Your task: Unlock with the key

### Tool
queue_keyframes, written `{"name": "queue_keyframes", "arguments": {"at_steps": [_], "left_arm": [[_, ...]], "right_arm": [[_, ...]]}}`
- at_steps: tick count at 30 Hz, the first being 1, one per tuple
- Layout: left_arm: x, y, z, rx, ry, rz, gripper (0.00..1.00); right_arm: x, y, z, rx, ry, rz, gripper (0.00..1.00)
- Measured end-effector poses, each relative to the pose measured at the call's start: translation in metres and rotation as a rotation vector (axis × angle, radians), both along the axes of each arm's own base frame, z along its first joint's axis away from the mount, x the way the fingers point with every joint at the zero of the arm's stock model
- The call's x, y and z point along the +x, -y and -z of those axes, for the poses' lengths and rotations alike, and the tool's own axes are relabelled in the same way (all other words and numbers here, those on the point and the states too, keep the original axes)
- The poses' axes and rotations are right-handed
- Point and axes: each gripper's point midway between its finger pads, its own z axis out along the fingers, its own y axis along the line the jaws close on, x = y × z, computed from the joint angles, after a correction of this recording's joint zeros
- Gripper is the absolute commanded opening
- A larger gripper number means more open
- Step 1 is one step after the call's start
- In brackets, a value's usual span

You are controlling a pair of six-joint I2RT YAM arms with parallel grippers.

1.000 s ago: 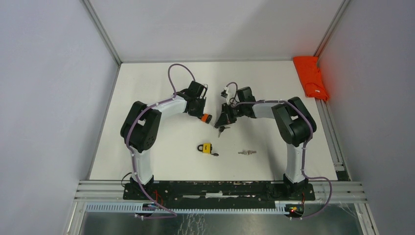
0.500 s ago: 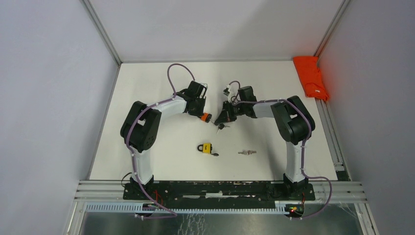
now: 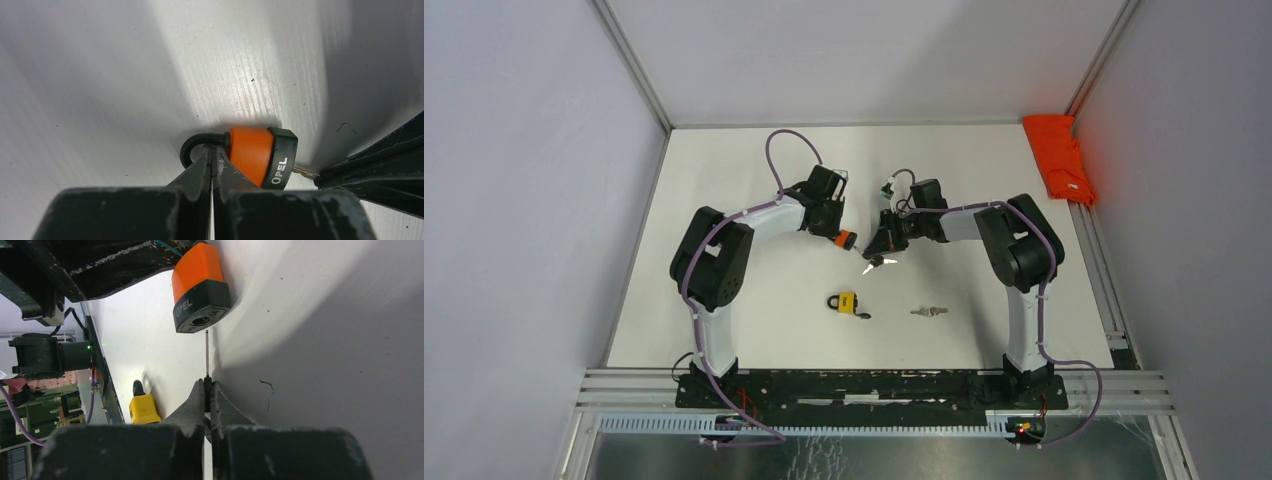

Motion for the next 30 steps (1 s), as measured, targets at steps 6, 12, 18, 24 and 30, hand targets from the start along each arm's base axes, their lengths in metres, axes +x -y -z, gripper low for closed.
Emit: {"name": "queue_keyframes", "arguments": {"at_steps": [6,12,18,24,30], "left_arm": [[0.0006,0.0004,0.0001,-0.002,0.004,0.0,0.02],[0.0019,0.0011,-0.0001,-0.006,0.01,0.0,0.02],[0.0021,0.0012,-0.0001,-0.006,0.011,0.0,0.02],[0.0026,0.0014,-0.0002,-0.007,0.014,0.0,0.02],[0.0027,0.0019,-0.0003,-0.009,0.014,0.002,0.02]], "right_arm": [[0.0006,-0.0002,-0.0002,0.001,0.003,0.001,0.0],[0.0017,-0.0003,-0.0002,0.0,0.008,0.003,0.0],[0.0019,-0.0002,-0.0003,-0.001,0.009,0.004,0.0],[0.0043,0.0005,-0.0011,-0.009,0.023,0.011,0.0],[0.0088,0.0025,-0.0058,-0.011,0.046,0.021,0.0]]}}
